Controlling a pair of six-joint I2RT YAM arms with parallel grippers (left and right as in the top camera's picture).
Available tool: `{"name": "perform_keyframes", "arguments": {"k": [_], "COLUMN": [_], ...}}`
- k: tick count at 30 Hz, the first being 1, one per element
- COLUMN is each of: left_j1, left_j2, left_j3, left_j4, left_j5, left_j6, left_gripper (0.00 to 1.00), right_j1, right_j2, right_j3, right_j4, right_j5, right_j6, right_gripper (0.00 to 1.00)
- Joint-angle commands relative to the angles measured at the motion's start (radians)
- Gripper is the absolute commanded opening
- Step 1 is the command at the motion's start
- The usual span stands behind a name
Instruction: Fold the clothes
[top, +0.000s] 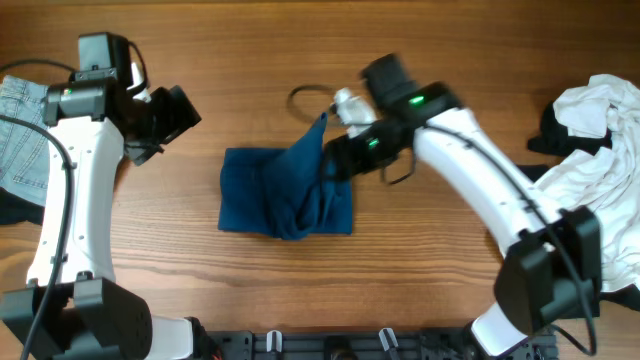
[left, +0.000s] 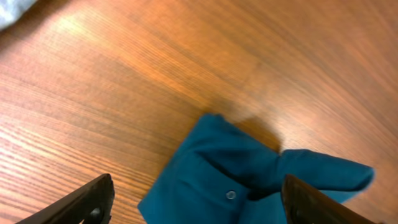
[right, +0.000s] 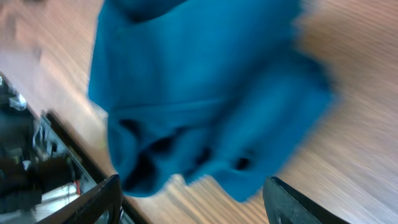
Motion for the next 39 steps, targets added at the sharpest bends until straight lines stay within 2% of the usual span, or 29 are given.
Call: {"name": "perform_keyframes", "arguments": {"k": [1, 6, 7, 9, 11, 13, 16, 18, 20, 22, 25, 26, 28, 30, 31, 34, 39], "left_j1": [0.017, 0.018, 0.018, 0.018, 0.018, 0.018, 0.018, 0.018, 0.018, 0.016, -0.005, -0.017, -0.056, -0.105, -0.148, -0.211, -0.269], "left_j2": [0.037, 0.066, 0.066, 0.066, 0.066, 0.066, 0.066, 0.066, 0.066, 0.066, 0.066, 0.066, 0.066, 0.066, 0.067, 0.080, 0.188], "left_j3": [-0.082, -0.164, -0.164, -0.164, -0.164, -0.164, -0.164, -0.164, -0.164, -0.164, -0.164, -0.164, -0.165, -0.165, -0.165, -0.165, -0.167], "left_j4": [0.006, 0.035, 0.036, 0.038, 0.031, 0.031, 0.031, 0.030, 0.022, 0.009, 0.011, 0.015, 0.048, 0.122, 0.179, 0.223, 0.235], "left_j5": [0.037, 0.037, 0.037, 0.037, 0.037, 0.037, 0.037, 0.037, 0.037, 0.038, 0.053, 0.071, 0.078, 0.080, 0.090, 0.089, 0.085], "left_j6": [0.010, 0.010, 0.010, 0.010, 0.010, 0.010, 0.010, 0.010, 0.010, 0.010, 0.029, 0.057, 0.090, 0.135, 0.177, 0.209, 0.213], "left_gripper": [0.89, 0.90, 0.91, 0.91, 0.91, 0.90, 0.90, 0.89, 0.89, 0.88, 0.84, 0.83, 0.83, 0.80, 0.65, 0.65, 0.66], "right_j1": [0.154, 0.300, 0.318, 0.321, 0.305, 0.282, 0.251, 0.250, 0.243, 0.213, 0.121, 0.096, 0.065, 0.076, 0.101, 0.137, 0.138], "right_j2": [0.063, 0.112, 0.135, 0.163, 0.153, 0.135, 0.130, 0.130, 0.129, 0.107, 0.040, 0.016, -0.045, -0.089, -0.093, -0.074, 0.018], "right_j3": [0.008, 0.008, 0.008, 0.008, 0.008, 0.008, 0.008, 0.008, 0.008, 0.008, 0.010, 0.010, 0.010, 0.010, 0.009, 0.007, -0.066], "right_j4": [0.068, 0.148, 0.159, 0.143, 0.000, -0.135, -0.239, -0.252, -0.285, -0.318, -0.330, -0.323, -0.185, -0.035, 0.035, 0.052, 0.057], "right_j5": [0.103, 0.242, 0.243, 0.318, 0.557, 0.686, 0.711, 0.708, 0.731, 0.812, 0.799, 0.767, 0.509, 0.205, 0.116, 0.115, 0.208], "right_j6": [0.089, 0.211, 0.231, 0.358, 0.647, 0.847, 0.893, 0.887, 0.906, 0.967, 0.964, 0.941, 0.611, 0.387, 0.321, 0.278, 0.346], "right_gripper": [0.73, 0.72, 0.60, 0.04, 0.04, 0.04, 0.05, 0.16, 0.16, 0.22, 0.20, 0.14, 0.11, 0.13, 0.12, 0.12, 0.12]}}
